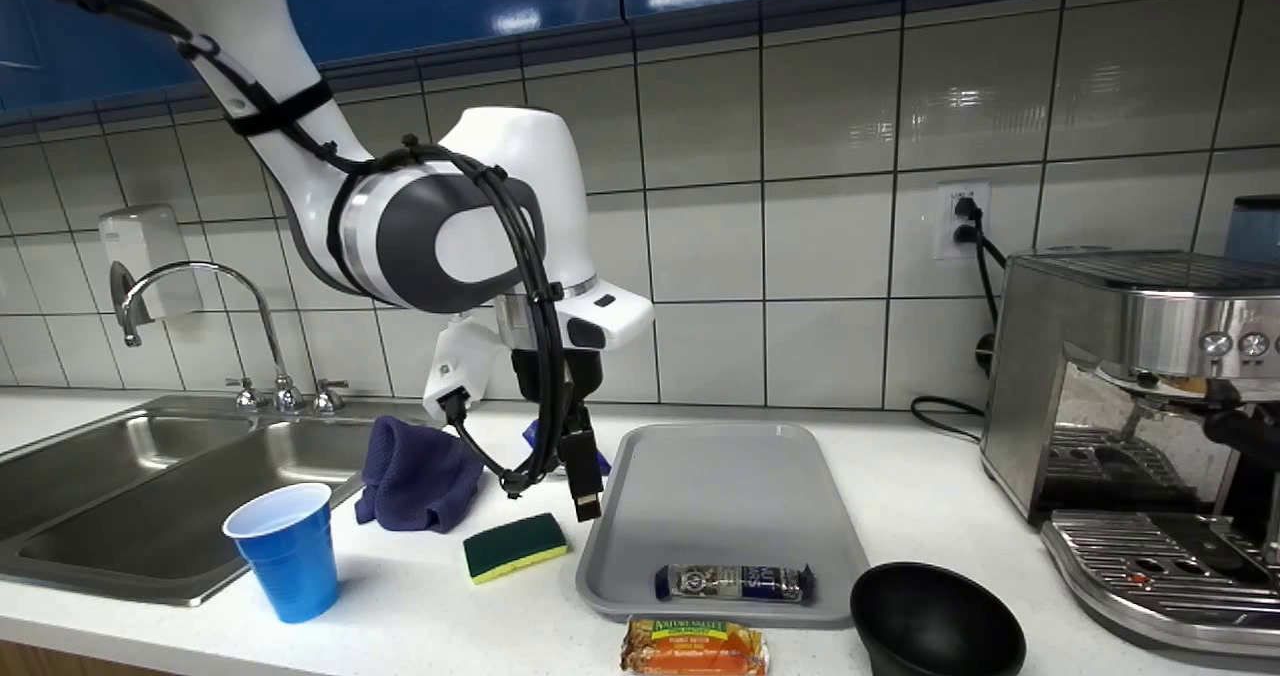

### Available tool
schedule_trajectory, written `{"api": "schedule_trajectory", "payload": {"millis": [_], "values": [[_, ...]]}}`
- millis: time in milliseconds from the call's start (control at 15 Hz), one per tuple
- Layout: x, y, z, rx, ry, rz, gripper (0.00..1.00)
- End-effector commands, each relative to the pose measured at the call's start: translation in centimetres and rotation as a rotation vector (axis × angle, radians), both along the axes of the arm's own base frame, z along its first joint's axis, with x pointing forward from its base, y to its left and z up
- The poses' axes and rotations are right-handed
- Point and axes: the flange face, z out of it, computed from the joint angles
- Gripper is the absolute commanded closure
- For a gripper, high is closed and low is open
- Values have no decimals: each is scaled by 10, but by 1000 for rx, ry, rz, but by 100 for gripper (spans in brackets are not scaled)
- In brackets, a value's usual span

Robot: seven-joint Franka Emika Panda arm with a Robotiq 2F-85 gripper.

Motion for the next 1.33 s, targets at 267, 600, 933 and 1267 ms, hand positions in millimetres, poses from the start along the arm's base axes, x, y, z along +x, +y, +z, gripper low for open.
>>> {"api": "schedule_trajectory", "payload": {"millis": [267, 600, 933, 1267], "values": [[0, 5, 4, -8, -18, 22, 0], [4, 27, 19, -15, -52, 124, 0], [-11, 52, 43, -21, -100, 297, 0], [-11, 71, 60, -9, -130, 471, 0]]}}
